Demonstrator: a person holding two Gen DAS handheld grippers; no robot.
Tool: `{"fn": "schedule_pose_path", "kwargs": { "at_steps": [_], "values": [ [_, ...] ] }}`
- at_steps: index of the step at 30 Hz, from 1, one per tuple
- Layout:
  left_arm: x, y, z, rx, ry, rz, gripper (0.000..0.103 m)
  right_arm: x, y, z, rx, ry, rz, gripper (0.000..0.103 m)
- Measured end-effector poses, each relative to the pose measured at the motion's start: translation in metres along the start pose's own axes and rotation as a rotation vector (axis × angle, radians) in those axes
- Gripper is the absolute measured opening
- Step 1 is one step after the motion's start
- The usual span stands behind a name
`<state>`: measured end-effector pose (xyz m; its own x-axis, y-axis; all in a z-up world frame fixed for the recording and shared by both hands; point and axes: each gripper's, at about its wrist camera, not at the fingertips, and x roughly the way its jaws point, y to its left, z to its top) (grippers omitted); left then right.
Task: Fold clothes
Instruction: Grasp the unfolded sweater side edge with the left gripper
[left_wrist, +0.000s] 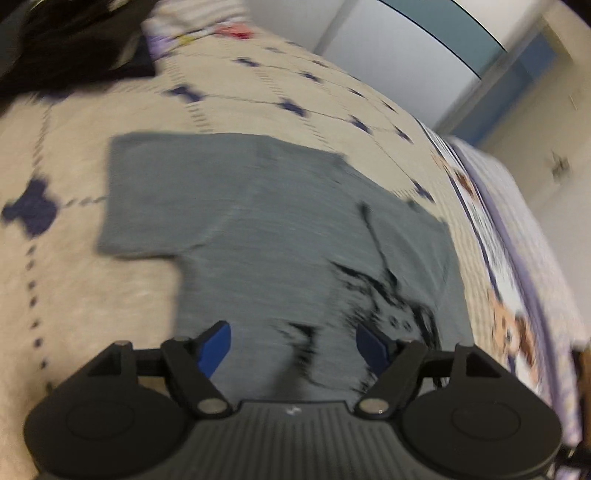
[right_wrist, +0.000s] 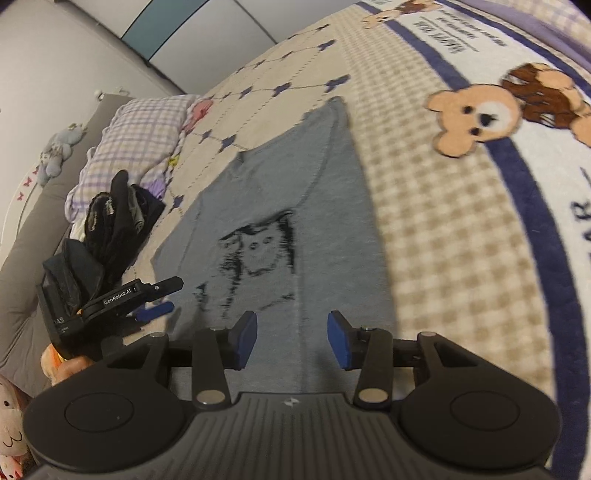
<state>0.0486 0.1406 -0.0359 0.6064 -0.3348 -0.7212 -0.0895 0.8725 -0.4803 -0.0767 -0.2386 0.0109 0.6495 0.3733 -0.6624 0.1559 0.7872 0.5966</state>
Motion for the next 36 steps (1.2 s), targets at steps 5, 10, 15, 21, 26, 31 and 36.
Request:
{"fn": "schedule_pose_path", "kwargs": {
  "at_steps": [5, 10, 15, 21, 26, 31, 36],
  "values": [
    [-0.003, 0.054, 0.006, -0.259, -0.092, 0.028, 0.076, 0.021, 0.034, 0.015, -0.016, -0.006, 0.039, 0.046],
    [0.002, 0.076, 0.013, -0.361, -0.192, 0.045, 0.074, 0.047, 0.057, 0.032, -0.034, -0.001, 0.062, 0.046],
    [0.013, 0.086, 0.014, -0.462, -0.283, 0.006, 0.072, 0.07, 0.063, 0.043, -0.021, 0.013, 0.07, 0.046],
    [0.022, 0.107, 0.013, -0.618, -0.363, -0.069, 0.028, 0.095, 0.06, 0.051, -0.001, 0.03, 0.066, 0.046],
    [0.029, 0.11, 0.015, -0.631, -0.388, -0.074, 0.008, 0.112, 0.052, 0.051, 0.006, 0.052, 0.07, 0.046],
    [0.022, 0.076, 0.028, -0.46, -0.444, -0.119, 0.006, 0.118, 0.042, 0.05, 0.012, 0.06, 0.055, 0.046],
    [0.025, 0.034, 0.032, -0.268, -0.423, -0.183, 0.006, 0.121, 0.033, 0.05, 0.013, 0.06, 0.046, 0.046]
  ]
}}
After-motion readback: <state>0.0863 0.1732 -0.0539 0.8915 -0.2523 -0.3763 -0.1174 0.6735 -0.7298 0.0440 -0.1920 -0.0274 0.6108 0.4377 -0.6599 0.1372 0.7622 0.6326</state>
